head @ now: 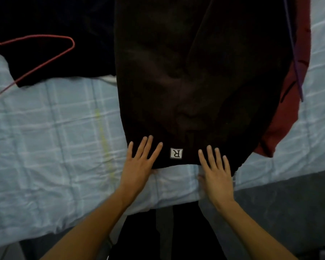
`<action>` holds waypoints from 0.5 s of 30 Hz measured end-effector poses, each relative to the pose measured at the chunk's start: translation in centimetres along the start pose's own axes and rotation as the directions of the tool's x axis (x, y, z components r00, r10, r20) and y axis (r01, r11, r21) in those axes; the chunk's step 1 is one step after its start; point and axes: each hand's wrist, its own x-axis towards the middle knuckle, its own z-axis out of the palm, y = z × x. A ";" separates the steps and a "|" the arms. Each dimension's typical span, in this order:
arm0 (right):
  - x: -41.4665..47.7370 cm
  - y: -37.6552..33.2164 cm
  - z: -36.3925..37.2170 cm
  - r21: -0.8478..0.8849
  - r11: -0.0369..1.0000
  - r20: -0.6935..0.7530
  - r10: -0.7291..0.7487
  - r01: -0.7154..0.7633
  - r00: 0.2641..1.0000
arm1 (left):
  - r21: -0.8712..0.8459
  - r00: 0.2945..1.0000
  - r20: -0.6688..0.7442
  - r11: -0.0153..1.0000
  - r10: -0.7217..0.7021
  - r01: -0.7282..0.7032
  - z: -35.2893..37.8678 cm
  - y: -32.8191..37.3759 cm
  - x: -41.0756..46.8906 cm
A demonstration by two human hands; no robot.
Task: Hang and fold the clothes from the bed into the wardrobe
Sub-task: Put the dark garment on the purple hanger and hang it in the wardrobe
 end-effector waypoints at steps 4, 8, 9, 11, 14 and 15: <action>0.1 0.2 0.1 -0.018 1.000 -0.019 -0.013 0.013 1.000 | 0.043 0.999 -0.036 0.999 0.025 -0.024 -0.4 -0.2 -0.3; -0.1 -0.1 -0.8 -0.011 1.000 -0.025 0.006 -0.006 1.000 | 0.023 0.995 -0.080 0.998 0.059 -0.058 -2.3 -0.8 0.0; -0.1 -0.2 -1.2 -0.014 1.000 -0.031 0.021 -0.022 0.999 | -0.001 0.995 -0.091 0.999 0.051 -0.051 -2.9 -0.8 0.1; -0.1 -0.5 -2.1 -0.014 0.998 -0.060 0.060 -0.060 0.996 | -0.050 0.991 -0.133 0.998 0.028 -0.035 -4.7 -0.4 0.0; -0.2 -0.6 -3.9 0.018 0.995 -0.100 0.104 -0.103 0.990 | -0.110 0.982 -0.191 0.994 -0.004 -0.018 -8.0 0.4 -0.7; -0.2 -0.4 -4.6 0.028 0.993 -0.105 0.113 -0.110 0.988 | -0.126 0.978 -0.207 0.992 -0.013 -0.013 -9.1 0.6 -1.2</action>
